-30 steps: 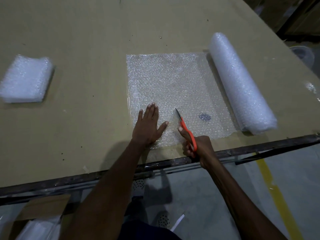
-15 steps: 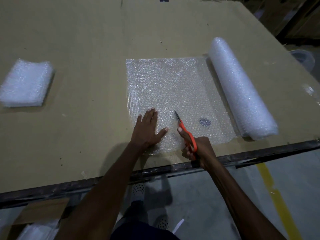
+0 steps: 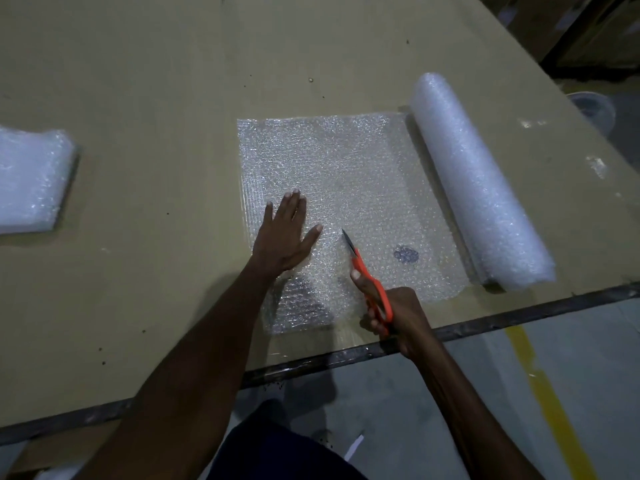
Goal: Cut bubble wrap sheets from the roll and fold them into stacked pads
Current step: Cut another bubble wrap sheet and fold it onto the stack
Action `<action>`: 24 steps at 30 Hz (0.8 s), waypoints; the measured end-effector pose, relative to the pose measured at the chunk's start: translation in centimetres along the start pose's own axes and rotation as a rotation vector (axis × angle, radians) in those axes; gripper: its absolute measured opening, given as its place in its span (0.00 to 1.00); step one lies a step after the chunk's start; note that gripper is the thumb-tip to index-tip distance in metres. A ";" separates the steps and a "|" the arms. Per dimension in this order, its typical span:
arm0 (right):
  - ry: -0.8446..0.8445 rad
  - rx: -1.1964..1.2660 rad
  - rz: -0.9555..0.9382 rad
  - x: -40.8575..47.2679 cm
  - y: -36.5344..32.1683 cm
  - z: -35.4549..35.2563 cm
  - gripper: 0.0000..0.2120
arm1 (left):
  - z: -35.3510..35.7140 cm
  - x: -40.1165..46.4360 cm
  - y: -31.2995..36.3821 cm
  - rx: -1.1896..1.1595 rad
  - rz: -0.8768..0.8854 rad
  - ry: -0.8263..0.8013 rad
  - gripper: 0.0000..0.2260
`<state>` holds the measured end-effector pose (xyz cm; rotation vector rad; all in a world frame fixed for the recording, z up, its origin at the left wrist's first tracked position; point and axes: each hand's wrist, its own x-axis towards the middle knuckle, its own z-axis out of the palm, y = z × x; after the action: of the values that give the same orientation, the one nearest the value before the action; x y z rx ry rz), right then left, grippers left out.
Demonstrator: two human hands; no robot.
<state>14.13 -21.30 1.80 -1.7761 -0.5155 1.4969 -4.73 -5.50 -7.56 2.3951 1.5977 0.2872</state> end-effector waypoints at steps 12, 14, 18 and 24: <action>0.041 -0.026 -0.014 -0.6 -0.2 0.8 0.24 | 0.4 -0.4 -0.2 -0.018 0.007 -0.012 0.36; 0.041 -0.046 -0.013 -0.7 0.1 0.9 0.24 | 0.6 -0.5 -0.3 -0.018 0.003 0.005 0.35; 0.065 0.013 -0.018 -0.7 0.4 1.5 0.23 | 0.7 -0.5 -0.2 -0.021 0.003 0.001 0.35; 0.081 0.022 -0.014 -0.9 0.6 1.8 0.23 | 0.5 -0.3 -0.2 -0.018 0.006 -0.007 0.35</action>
<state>12.09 -21.78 1.85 -1.8039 -0.4683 1.4096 -4.86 -5.79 -8.06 2.3860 1.5783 0.2930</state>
